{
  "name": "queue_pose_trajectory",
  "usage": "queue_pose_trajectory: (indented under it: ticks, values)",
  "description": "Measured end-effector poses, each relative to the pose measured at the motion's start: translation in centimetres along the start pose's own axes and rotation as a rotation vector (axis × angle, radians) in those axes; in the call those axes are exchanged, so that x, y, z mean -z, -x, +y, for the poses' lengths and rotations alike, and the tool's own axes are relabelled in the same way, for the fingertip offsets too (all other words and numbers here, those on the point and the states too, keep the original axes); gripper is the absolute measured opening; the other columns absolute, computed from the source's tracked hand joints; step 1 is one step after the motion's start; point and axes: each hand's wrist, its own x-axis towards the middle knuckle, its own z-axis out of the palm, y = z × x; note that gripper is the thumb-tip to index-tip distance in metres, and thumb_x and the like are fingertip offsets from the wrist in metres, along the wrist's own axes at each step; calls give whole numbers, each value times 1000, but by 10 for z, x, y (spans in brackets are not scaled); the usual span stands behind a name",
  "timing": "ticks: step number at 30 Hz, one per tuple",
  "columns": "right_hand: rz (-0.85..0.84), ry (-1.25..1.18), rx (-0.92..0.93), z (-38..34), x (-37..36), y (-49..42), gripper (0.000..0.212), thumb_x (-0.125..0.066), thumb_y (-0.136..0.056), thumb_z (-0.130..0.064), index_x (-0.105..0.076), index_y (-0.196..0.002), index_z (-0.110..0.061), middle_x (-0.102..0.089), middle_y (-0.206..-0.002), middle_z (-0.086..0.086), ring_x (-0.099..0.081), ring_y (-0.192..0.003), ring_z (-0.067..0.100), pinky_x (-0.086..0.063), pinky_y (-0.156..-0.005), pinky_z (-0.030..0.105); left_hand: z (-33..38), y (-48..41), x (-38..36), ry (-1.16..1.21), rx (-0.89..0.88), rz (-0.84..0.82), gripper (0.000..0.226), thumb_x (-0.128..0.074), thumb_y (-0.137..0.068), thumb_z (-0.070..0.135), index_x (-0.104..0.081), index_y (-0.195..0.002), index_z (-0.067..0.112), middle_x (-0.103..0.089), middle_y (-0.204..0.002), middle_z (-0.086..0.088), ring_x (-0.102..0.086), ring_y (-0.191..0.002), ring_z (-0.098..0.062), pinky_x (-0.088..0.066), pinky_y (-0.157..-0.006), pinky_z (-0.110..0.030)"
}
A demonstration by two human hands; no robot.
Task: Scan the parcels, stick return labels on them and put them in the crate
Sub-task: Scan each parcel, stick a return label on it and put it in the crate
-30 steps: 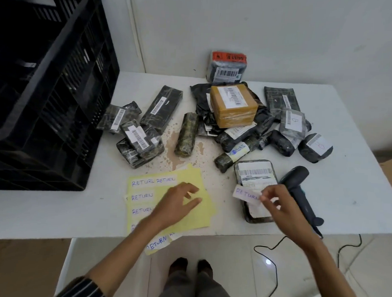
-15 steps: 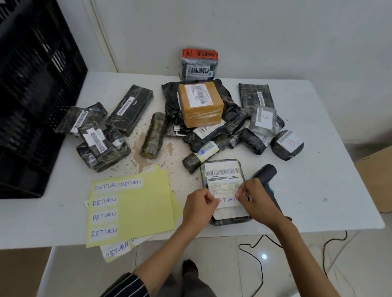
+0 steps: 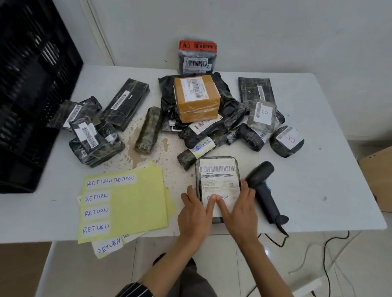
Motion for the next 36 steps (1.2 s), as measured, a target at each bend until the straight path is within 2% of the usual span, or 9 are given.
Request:
queue_pose_trajectory:
  ticks: [3, 11, 15, 20, 22, 25, 28, 31, 36]
  values:
    - [-5, -67, -129, -2, -10, 4, 75, -57, -84, -54, -30, -138, -11, -48, -132, 4, -52, -115, 20, -47, -81, 33, 2, 1, -11, -15, 42, 29, 59, -31, -94, 55, -33, -132, 10, -48, -117, -9, -62, -88, -25, -39, -57, -27]
    - [62, -128, -240, -8, -11, -5, 31, -41, -97, -40, -42, -115, -14, -62, -112, 0, -56, -85, 15, -39, -66, 28, 1, -8, -15, 238, 148, 11, 40, -27, -100, 43, -42, -117, 10, -47, -99, -5, -51, -80, -22, -38, -62, -30]
    - [-94, -247, -173, 7, -5, -9, 35, -41, -99, -32, -38, -127, -13, -53, -125, 4, -55, -104, 18, -45, -82, 31, -4, -10, -10, 272, 92, -104, 39, -28, -101, 39, -39, -119, 6, -46, -108, -10, -51, -88, -24, -40, -67, -30]
    - [-371, -405, -47, 33, 7, -10, 62, -55, -85, -39, -29, -139, -21, -39, -136, 0, -38, -128, 15, -33, -109, 35, -23, -17, -3, 284, -22, -374, 49, -41, -97, 41, -30, -132, 8, -36, -120, -7, -51, -103, -22, -48, -82, -33]
    - [-363, -420, -110, 34, 4, -11, 64, -62, -80, -45, -36, -133, -22, -44, -132, 0, -44, -124, 14, -39, -105, 38, -27, -18, -3, 283, 0, -403, 52, -44, -95, 46, -32, -130, 11, -36, -118, -5, -54, -99, -23, -52, -79, -38]
    - [-186, -329, -192, 21, -6, -9, 60, -72, -75, -48, -47, -120, -16, -52, -115, -1, -55, -103, 12, -47, -85, 29, -19, -18, -7, 187, 41, -293, 54, -39, -93, 56, -38, -119, 9, -41, -112, -6, -60, -90, -29, -55, -73, -43]
    - [-27, -289, -260, 7, -11, -6, 39, -59, -86, -49, -50, -105, -15, -57, -105, 1, -58, -92, 16, -47, -75, 33, -11, -21, -8, 182, 121, -189, 51, -29, -96, 53, -43, -116, 8, -49, -109, -10, -58, -94, -30, -52, -75, -40]
    - [-26, -294, -247, 6, -10, -7, 29, -41, -97, -42, -48, -98, -14, -58, -102, 5, -58, -90, 21, -44, -73, 33, -11, -23, -5, 223, 126, -184, 44, -22, -100, 46, -47, -109, 11, -54, -107, -14, -55, -95, -29, -44, -76, -35]
    - [-118, -598, -202, -11, 19, 2, 23, -47, -94, -43, -51, -100, -21, -63, -92, -3, -62, -86, 12, -50, -74, 28, -16, -9, 27, 335, -2, -105, 35, -29, -98, 48, -42, -84, 18, -53, -83, -7, -53, -73, -24, -43, -61, -34]
